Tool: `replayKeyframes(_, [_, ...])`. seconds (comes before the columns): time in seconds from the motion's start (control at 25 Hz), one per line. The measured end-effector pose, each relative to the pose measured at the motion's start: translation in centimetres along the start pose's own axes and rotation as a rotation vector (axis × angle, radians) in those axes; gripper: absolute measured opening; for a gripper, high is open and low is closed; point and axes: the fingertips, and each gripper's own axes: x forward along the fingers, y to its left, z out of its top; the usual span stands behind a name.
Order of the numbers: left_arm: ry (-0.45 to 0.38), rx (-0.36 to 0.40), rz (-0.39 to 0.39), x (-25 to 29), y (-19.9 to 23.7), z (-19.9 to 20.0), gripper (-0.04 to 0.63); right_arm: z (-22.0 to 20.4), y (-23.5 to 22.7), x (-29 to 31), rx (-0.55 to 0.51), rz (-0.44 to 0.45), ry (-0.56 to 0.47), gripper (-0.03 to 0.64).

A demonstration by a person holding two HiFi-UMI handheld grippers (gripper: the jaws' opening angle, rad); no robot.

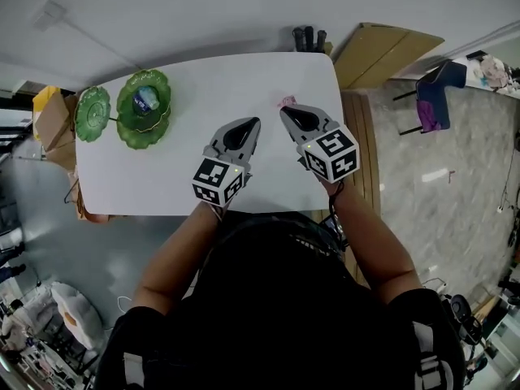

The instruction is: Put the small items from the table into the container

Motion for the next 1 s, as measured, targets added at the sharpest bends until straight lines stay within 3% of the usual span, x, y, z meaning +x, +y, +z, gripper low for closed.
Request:
replayKeyframes(0.28, [0.036,-0.035,-0.016,2.5,1.6,-2.0,0.008,-3.2,-3.5,2.7,-0.013,-0.042,0.111,0.021])
replayKeyframes(0.56, [0.072,-0.067,-0.005,4.4,3.9,-3.8,0.008,-7.3,-7.1,6.3,-0.092,-0.042,0.265,0.029])
replayKeyframes(0.68, [0.094,-0.072,-0.009,5.2,4.9,-5.1,0.008,-9.0,-8.3,7.7,-0.169,-0.043,0.348,0.099])
replayKeyframes(0.8, [0.118,-0.086,-0.003,5.7,5.9,-6.4,0.008,-10.8,-9.3,9.1,-0.258,-0.036,0.423,0.118])
replayKeyframes(1.0, [0.147,-0.112,0.005,6.6,6.9,-8.2,0.008,-14.1,-10.9,10.9,-0.495,0.007,0.581,0.164])
